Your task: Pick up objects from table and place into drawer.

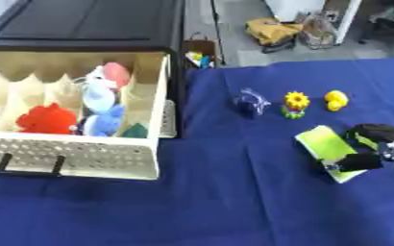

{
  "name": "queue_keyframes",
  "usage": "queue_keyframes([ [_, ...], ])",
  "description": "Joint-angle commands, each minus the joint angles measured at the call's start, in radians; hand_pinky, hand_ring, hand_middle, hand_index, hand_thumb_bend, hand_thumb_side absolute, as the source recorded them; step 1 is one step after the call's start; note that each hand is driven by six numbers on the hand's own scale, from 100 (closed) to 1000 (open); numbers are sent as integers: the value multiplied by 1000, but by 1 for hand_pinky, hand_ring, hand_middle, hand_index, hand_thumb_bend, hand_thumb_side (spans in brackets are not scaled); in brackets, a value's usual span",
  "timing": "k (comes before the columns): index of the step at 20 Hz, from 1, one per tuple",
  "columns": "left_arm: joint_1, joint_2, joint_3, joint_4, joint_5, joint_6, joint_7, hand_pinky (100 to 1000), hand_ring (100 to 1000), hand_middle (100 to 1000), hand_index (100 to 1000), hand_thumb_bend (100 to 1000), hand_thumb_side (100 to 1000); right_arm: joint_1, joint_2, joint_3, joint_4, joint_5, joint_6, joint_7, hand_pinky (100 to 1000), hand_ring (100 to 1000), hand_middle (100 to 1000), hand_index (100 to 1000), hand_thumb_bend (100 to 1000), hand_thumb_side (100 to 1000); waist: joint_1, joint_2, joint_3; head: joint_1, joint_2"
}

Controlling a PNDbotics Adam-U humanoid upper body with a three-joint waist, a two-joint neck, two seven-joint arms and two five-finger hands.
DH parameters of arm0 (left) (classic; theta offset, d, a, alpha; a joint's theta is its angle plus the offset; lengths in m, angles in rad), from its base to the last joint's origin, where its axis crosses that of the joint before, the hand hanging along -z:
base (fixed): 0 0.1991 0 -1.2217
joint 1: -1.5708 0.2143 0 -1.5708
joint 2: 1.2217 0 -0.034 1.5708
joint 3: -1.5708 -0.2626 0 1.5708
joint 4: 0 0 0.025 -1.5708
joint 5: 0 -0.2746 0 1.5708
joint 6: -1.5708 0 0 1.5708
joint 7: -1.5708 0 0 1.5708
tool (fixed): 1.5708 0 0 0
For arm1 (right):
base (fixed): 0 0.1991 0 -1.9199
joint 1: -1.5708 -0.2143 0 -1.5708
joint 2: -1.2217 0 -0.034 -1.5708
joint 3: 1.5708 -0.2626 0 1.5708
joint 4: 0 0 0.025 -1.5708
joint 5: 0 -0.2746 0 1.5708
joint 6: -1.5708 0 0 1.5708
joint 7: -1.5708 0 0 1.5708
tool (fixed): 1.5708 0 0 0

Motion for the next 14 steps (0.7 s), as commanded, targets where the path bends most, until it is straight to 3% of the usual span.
queue_keyframes([
  [1, -10, 14, 1, -13, -6, 2, -1, 642, 681, 788, 867, 272, 1000, -4, -7, -3, -8, 7, 4, 3, 774, 924, 857, 881, 614, 870, 3, -10, 1, -1, -8],
  [2, -10, 14, 1, -13, -6, 2, -2, 642, 681, 788, 867, 271, 1000, -4, -7, -1, -12, 7, 4, 3, 769, 918, 838, 873, 541, 829, 4, -10, 1, -1, -8],
  [8, -10, 13, 1, -13, -7, 2, -3, 642, 681, 786, 866, 270, 1000, -1, -1, 4, -9, 5, -4, 3, 763, 906, 787, 838, 395, 671, 4, -9, 2, -2, -10],
  [14, -10, 13, 1, -13, -8, 2, -3, 642, 681, 784, 865, 269, 1000, -1, 1, 6, -9, -3, -12, 3, 758, 900, 762, 815, 356, 630, 4, -9, 2, -1, -9],
])
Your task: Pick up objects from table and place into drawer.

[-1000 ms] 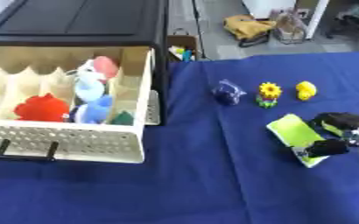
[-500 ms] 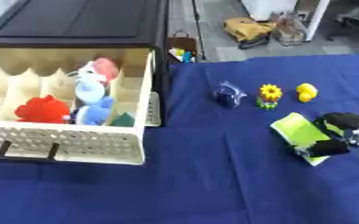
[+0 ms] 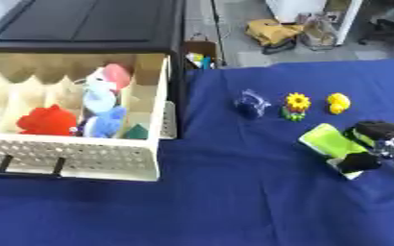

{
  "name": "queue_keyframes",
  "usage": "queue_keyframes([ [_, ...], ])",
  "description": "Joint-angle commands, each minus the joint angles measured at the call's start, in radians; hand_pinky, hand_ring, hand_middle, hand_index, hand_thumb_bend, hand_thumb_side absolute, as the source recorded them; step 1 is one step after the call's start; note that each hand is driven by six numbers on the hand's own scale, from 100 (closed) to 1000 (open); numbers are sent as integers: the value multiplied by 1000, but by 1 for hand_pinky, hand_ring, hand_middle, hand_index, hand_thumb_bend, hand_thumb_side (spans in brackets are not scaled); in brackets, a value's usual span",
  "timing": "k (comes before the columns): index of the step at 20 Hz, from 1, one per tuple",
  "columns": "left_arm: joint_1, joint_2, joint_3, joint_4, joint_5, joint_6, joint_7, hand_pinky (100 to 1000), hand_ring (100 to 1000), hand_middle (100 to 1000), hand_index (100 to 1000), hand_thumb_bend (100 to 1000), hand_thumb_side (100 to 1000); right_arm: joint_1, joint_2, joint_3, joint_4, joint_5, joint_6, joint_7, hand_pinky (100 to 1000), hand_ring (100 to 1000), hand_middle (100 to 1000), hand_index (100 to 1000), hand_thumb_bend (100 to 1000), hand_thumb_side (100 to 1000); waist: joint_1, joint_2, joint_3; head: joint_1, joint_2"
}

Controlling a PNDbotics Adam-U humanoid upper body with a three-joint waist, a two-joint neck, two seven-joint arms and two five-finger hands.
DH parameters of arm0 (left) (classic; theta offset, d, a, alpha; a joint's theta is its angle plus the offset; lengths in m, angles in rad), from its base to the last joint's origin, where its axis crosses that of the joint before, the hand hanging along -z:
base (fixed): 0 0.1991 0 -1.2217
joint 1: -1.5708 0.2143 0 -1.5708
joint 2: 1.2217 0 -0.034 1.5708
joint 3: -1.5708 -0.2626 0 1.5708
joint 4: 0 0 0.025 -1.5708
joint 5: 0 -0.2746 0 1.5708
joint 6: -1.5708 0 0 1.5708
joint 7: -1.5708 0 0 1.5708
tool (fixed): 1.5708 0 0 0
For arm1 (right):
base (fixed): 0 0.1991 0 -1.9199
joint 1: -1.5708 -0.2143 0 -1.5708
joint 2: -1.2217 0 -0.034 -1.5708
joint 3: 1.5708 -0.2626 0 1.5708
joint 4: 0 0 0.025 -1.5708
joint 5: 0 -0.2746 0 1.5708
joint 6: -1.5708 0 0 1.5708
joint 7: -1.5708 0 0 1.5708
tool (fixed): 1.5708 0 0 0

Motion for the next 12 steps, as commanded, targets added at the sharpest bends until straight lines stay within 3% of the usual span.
queue_keyframes([
  [1, -10, 13, 1, -13, -2, 3, -2, 642, 682, 783, 865, 268, 1000, 4, -8, 2, 4, 0, -7, 5, 751, 886, 723, 776, 306, 602, 2, -8, 0, -1, -9],
  [5, -10, 13, 1, -13, -3, 4, -3, 642, 682, 781, 865, 266, 1000, 2, -5, 3, -8, -4, -10, 5, 743, 874, 674, 737, 250, 609, 2, -8, 1, -1, -9],
  [12, -10, 15, 1, -13, -2, 5, -3, 642, 682, 780, 866, 264, 1000, -3, -7, 6, -62, -29, -12, 5, 733, 859, 615, 689, 242, 622, 1, -10, 0, 0, -11],
])
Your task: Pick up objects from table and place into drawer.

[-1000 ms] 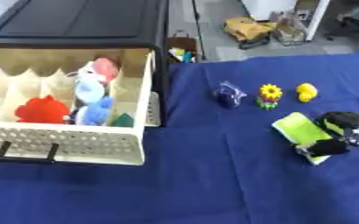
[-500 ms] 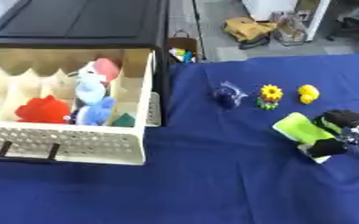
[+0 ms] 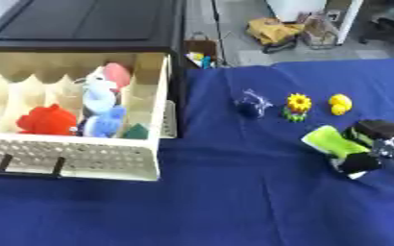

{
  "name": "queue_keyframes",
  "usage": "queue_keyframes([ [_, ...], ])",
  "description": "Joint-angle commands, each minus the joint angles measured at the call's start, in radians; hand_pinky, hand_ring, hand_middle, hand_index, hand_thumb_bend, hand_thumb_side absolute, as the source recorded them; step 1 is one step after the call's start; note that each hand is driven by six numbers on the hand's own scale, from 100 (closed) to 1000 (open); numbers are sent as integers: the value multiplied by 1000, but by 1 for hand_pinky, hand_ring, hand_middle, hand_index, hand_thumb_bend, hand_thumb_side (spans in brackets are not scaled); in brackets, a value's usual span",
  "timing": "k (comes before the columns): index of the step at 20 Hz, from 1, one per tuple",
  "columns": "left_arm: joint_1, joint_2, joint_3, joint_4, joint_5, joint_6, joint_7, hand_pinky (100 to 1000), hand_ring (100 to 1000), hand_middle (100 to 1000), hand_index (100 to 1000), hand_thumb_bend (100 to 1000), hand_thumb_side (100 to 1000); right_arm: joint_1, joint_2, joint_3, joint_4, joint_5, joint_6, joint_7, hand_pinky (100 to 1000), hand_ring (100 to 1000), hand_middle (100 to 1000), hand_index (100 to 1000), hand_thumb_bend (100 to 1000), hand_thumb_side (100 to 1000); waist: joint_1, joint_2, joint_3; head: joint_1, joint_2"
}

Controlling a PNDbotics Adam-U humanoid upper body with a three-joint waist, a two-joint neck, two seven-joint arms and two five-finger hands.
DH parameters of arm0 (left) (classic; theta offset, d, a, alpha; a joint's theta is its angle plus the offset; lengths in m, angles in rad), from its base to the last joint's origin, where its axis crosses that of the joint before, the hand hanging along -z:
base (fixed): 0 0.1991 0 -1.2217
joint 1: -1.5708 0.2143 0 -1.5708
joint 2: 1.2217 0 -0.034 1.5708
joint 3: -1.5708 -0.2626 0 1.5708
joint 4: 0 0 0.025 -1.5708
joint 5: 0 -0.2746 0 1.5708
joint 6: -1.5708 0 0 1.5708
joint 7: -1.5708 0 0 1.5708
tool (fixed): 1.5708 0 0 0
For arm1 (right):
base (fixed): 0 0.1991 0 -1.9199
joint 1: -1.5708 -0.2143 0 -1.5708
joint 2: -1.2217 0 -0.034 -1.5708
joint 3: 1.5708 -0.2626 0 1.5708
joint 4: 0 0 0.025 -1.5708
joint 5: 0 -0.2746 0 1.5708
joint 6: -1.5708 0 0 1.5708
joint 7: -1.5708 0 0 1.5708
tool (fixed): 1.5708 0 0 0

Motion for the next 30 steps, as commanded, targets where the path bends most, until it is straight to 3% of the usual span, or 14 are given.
queue_keyframes([
  [1, -9, 16, 1, -13, -1, 3, -1, 642, 683, 780, 866, 264, 1000, -7, -13, 4, -40, -18, -3, 4, 732, 858, 611, 688, 243, 622, 1, -15, -1, 0, -10],
  [19, -8, 28, 2, -13, 12, 5, -2, 641, 683, 776, 866, 253, 1000, -40, -40, 3, -207, -61, 14, 4, 719, 843, 557, 653, 233, 644, -6, -26, -2, 2, -12],
  [20, -7, 29, 2, -13, 12, 4, -3, 641, 683, 776, 866, 253, 1000, -43, -42, 5, -217, -65, 14, 4, 717, 842, 554, 649, 211, 698, -6, -27, -2, 2, -12],
  [21, -7, 29, 2, -13, 13, 4, -3, 641, 683, 776, 866, 254, 1000, -47, -44, 7, -231, -70, 12, 4, 715, 841, 548, 646, 227, 654, -6, -27, -1, 2, -12],
  [30, -3, 35, 2, -13, 18, 6, -2, 641, 684, 775, 866, 253, 1000, -135, -97, 49, -342, -169, -16, 4, 706, 835, 521, 635, 215, 687, -10, -38, 1, -1, -5],
])
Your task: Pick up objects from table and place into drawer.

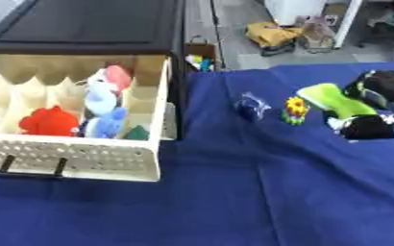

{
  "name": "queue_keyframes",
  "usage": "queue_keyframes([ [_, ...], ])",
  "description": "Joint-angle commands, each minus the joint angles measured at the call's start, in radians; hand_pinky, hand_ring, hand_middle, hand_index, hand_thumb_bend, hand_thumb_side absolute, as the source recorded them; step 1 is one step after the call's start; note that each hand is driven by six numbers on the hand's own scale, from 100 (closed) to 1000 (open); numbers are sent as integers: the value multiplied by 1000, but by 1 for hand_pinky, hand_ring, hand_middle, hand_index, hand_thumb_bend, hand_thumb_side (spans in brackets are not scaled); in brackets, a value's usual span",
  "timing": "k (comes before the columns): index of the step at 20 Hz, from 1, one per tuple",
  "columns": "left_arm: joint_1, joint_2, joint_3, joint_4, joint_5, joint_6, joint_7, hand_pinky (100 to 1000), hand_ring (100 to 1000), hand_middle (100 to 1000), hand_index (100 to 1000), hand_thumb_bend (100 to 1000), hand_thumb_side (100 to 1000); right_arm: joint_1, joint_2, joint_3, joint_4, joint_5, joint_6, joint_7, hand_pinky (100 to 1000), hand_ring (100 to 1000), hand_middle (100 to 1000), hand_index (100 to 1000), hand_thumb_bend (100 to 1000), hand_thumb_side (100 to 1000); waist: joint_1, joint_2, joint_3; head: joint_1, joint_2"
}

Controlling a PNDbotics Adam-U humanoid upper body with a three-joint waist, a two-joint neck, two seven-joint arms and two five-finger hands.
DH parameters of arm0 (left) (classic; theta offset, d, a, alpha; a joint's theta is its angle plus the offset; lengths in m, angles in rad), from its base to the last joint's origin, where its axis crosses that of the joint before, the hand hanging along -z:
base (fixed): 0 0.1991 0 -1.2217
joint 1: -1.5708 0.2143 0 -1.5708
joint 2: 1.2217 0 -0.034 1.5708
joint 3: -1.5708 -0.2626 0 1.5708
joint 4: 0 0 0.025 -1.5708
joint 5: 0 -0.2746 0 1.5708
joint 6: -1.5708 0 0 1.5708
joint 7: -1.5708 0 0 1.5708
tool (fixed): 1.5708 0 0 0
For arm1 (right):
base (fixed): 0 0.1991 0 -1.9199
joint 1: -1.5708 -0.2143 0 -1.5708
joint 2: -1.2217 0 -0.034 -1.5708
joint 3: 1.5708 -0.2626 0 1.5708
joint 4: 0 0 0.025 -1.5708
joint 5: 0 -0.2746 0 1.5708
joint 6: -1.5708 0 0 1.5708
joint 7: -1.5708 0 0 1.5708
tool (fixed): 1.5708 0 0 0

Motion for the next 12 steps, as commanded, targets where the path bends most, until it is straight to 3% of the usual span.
queue_keyframes([
  [1, -2, 31, 2, -13, 5, 4, 0, 641, 684, 775, 866, 253, 1000, -43, -51, 15, -57, -48, -13, 0, 705, 834, 515, 630, 212, 692, 0, -23, 2, -2, -4],
  [12, 1, 37, -2, -13, 13, 12, -4, 641, 685, 775, 866, 251, 1000, -256, -45, 92, -86, -178, -58, 0, 705, 833, 482, 617, 203, 696, -9, -36, 12, -13, 6],
])
